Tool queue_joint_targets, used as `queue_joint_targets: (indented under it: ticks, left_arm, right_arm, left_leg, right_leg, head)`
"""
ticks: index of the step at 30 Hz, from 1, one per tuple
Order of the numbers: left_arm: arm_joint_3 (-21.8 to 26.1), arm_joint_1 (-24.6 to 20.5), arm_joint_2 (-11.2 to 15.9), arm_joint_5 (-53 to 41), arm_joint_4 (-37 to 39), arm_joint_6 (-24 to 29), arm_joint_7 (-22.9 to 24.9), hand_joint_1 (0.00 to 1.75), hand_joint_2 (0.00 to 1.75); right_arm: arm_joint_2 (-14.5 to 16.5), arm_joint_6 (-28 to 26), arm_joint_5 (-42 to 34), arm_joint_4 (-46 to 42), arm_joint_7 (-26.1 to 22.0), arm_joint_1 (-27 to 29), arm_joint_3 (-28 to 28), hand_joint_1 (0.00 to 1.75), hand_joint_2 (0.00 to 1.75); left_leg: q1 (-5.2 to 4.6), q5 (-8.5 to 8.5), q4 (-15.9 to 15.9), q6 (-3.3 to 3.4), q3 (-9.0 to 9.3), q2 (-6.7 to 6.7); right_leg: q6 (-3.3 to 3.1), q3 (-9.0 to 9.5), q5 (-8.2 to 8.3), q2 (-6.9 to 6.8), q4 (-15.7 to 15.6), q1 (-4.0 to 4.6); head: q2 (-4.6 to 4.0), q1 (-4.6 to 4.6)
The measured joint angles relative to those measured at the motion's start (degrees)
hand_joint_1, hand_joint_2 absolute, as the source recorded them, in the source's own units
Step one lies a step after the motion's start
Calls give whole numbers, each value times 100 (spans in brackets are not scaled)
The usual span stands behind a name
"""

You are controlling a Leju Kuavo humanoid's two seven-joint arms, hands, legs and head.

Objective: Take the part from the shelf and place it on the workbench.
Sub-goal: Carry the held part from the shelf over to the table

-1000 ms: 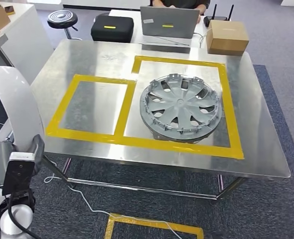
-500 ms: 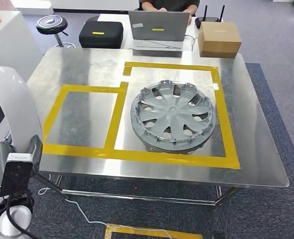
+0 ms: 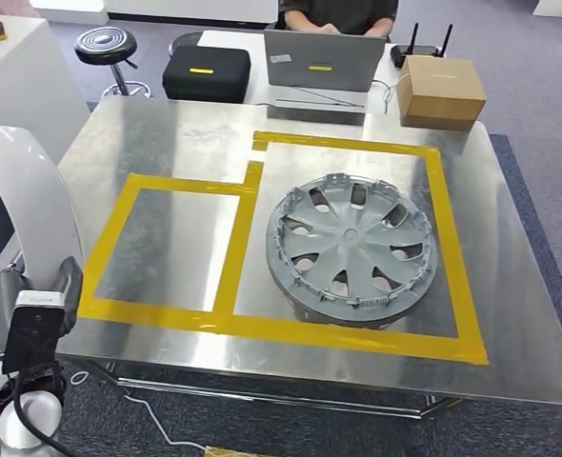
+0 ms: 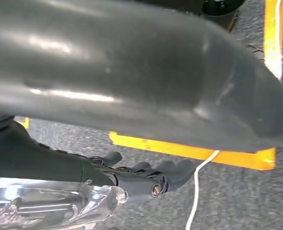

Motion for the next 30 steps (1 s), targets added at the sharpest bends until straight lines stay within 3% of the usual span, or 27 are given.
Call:
queue_joint_targets:
  ticks: [1, 4, 5, 7, 11, 16, 30]
  left_arm:
    - [-5, -8, 1, -31, 6, 1, 5, 175, 175]
    - [-20, -38, 12, -119, 26, 5, 36, 175, 175]
    - [-24, -55, 16, -135, 36, 7, 48, 175, 175]
    - [-36, -103, 22, -147, 64, 7, 61, 175, 175]
    - [-63, -225, 41, -171, 179, -28, 62, 175, 175]
    - [-131, -532, 81, -293, 430, -120, 46, 175, 175]
    - [-741, -1517, 584, -953, 1601, -144, 166, 175, 175]
  right_arm:
    - [1, 9, 7, 1, 3, 1, 2, 0, 0]
    - [7, 33, 29, 2, 8, -7, 12, 0, 0]
    - [7, 40, 34, 2, 9, -11, 15, 0, 0]
    - [6, 51, 46, 2, 12, -23, 24, 0, 0]
    - [8, 80, 125, 2, 52, -51, 52, 0, 0]
    - [8, 114, 240, 2, 122, -101, 145, 0, 0]
    - [8, 252, 485, 11, 247, -207, 473, 0, 0]
  left_leg:
    - [-5, -21, -3, -27, 13, -2]
    - [-17, 19, -16, -16, 19, -3]
    - [-19, 35, -32, 0, 28, -2]
    - [-19, 11, -102, -9, 65, -1]
    - [-16, -28, -211, -75, 121, -1]
    - [-15, -11, -221, -105, 112, -1]
    - [-30, 4, -217, -100, 131, -1]
  right_leg:
    - [-20, 36, 115, 3, -108, 10]
    - [27, 75, 187, 25, -168, 4]
    - [39, 75, 182, 34, -173, 3]
    - [3, 73, 156, 46, -173, 6]
    - [-42, 73, 127, 44, -173, 10]
    - [-63, 76, 140, 43, -172, 9]
    - [-51, 97, 170, 36, -190, -3]
  head:
    - [0, 1]
    - [0, -3]
    - [0, -6]
    - [0, -6]
    - [0, -3]
    - [0, -1]
    - [0, -1]
